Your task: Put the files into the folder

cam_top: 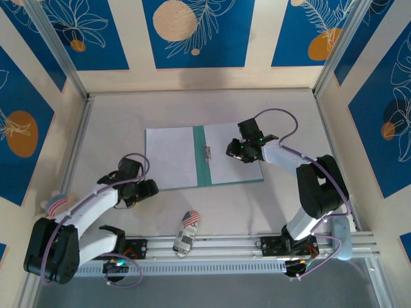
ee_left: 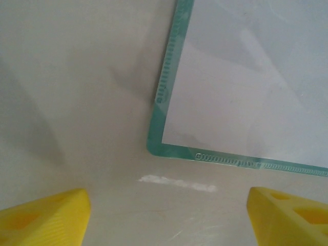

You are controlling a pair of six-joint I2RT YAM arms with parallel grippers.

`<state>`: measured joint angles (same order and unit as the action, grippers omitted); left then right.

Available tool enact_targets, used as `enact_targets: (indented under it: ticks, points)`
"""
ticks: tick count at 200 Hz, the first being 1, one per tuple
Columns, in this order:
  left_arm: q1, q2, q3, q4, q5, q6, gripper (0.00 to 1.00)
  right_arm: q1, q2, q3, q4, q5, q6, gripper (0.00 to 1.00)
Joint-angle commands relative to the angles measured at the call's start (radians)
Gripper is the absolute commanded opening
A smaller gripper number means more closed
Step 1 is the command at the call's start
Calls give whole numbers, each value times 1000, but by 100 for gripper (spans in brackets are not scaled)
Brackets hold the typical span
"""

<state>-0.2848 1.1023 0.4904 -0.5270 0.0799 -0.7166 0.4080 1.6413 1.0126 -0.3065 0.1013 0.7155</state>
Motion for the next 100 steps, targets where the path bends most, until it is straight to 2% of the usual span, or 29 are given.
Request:
enact_targets:
  ticks: [1,26,100]
  points:
    - [25,-12,-27,57,64,-26,76,-8,28,-1,12,-39,20,30]
    - [49,-13,-53,106,107,-25,64,-8,52,13,4,-51,23,30]
    - [90,-50,-61,137,139,-13,51,-4,85,32,-12,-54,27,30]
